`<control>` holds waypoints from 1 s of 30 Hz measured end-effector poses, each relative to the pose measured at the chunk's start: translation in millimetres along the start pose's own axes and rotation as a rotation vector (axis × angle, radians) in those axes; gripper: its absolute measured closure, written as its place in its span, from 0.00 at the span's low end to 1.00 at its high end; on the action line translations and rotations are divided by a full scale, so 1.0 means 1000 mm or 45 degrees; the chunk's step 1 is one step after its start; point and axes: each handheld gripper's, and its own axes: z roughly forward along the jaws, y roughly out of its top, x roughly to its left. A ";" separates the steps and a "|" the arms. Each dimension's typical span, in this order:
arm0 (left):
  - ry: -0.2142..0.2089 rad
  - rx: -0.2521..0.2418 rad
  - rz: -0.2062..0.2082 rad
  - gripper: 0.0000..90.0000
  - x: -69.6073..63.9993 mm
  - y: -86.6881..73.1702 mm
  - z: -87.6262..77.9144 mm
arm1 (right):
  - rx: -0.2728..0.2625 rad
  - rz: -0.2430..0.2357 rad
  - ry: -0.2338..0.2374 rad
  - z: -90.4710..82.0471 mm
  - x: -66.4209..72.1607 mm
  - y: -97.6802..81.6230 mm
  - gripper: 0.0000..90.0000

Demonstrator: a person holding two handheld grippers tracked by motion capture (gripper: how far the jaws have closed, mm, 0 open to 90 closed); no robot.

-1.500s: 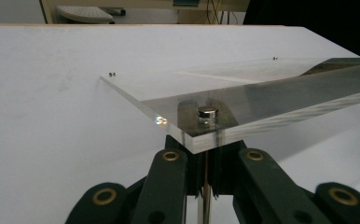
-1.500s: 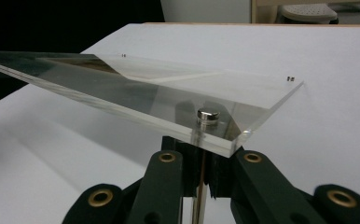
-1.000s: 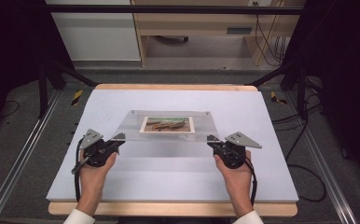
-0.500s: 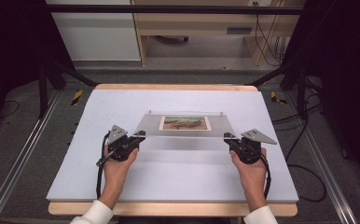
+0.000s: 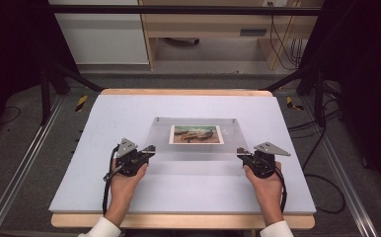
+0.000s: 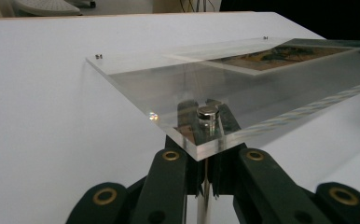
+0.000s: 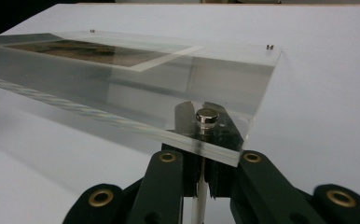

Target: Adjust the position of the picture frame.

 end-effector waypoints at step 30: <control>0.022 0.071 0.053 0.93 -0.001 -0.017 0.005 | 0.086 -0.002 -0.022 0.009 0.000 -0.015 0.93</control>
